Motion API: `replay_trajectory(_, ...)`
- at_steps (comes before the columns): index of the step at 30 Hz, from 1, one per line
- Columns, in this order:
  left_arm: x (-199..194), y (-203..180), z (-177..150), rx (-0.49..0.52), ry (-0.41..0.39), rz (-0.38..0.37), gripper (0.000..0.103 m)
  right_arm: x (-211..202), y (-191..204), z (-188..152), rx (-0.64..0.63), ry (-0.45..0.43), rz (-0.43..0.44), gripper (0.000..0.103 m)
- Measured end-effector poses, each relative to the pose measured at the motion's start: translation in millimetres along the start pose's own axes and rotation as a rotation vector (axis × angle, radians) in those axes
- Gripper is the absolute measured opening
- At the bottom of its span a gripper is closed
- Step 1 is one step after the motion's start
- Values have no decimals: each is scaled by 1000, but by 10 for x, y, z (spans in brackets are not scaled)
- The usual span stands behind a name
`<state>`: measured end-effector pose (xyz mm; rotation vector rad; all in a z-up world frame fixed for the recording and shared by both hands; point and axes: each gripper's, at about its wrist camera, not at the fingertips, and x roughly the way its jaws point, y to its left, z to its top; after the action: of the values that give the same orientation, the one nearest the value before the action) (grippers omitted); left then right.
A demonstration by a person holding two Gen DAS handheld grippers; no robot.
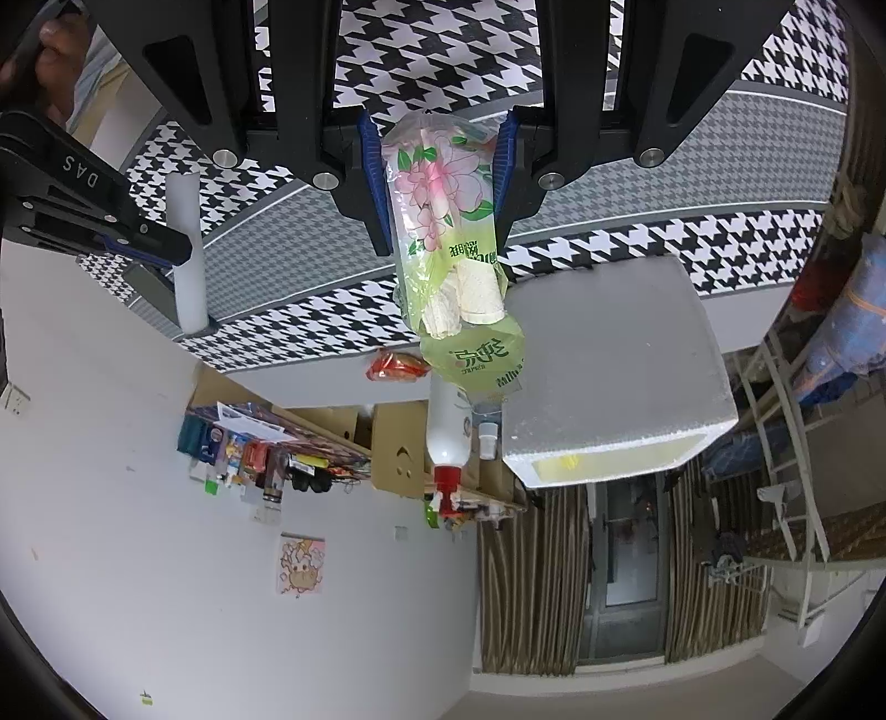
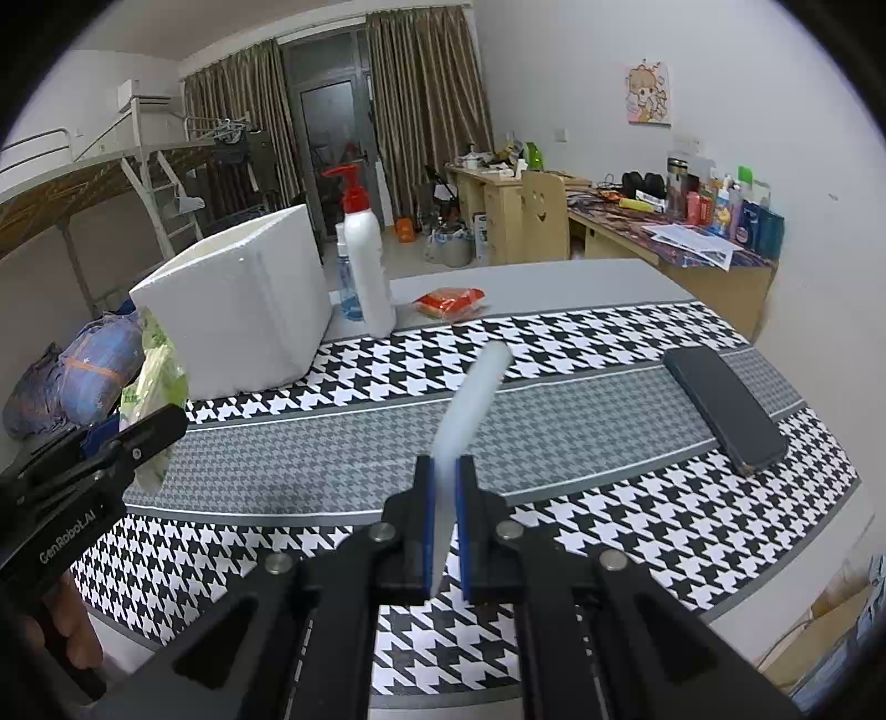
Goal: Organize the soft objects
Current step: 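Carry the tissue packet and foam tube over the white foam box with both grippers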
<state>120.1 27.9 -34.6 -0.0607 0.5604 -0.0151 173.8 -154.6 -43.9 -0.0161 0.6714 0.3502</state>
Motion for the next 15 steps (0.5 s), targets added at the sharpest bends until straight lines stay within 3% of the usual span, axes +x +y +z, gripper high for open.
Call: replay_trajectory(15,-82,116,124,4,-33,19,34,-15,105,134,-28,-28,31,9)
